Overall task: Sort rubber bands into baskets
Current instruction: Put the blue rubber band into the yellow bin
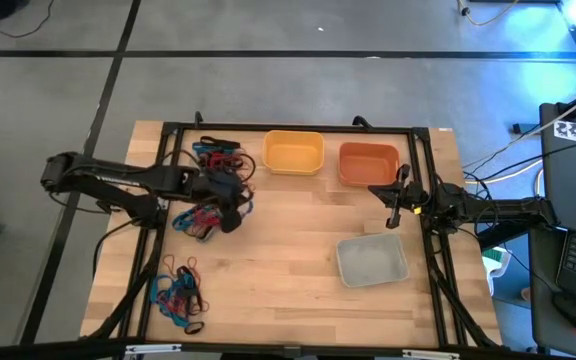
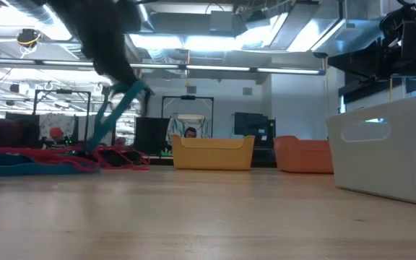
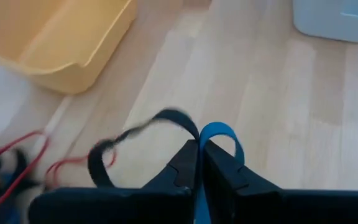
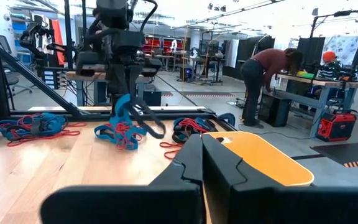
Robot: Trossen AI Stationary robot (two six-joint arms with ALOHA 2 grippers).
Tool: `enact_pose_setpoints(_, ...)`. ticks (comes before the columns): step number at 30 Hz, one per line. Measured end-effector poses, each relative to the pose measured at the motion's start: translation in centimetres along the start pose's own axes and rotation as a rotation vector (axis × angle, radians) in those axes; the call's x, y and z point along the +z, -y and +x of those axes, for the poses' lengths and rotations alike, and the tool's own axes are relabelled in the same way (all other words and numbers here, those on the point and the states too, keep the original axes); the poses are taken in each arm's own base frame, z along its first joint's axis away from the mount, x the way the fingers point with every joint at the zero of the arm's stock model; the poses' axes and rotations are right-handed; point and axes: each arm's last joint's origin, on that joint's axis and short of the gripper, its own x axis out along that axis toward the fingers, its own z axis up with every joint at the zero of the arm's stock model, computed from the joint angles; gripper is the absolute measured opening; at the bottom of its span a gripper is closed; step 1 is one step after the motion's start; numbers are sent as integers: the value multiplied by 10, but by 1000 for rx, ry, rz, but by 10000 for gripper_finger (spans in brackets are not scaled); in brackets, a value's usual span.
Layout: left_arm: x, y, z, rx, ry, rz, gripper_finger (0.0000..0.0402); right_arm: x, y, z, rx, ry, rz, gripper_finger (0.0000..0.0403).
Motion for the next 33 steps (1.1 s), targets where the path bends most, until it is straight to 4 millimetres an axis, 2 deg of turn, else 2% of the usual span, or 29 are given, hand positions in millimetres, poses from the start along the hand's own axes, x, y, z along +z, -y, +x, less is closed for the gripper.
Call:
enact_pose_setpoints(12,-18,5,47,-1,20,27,34,-1,0,0,-4,-7,-1,5)
enact_pose_setpoints(18,-23,6,61,14,-31,31,95,-1,0,0,-8,-8,-1,5)
enact_pose_setpoints(21,-23,6,61,22,-65,38,130,-1,0,0,-8,-8,-1,5)
enact_pose_setpoints(25,-17,6,48,19,-163,35,157,-1,0,0,-8,-8,-1,5)
enact_pose_setpoints(29,-19,10,40,22,-226,30,163,-1,0,0,-8,-8,-1,5)
enact_pose_setpoints(33,-32,15,49,7,-240,55,157,-1,0,0,-7,-8,-2,5)
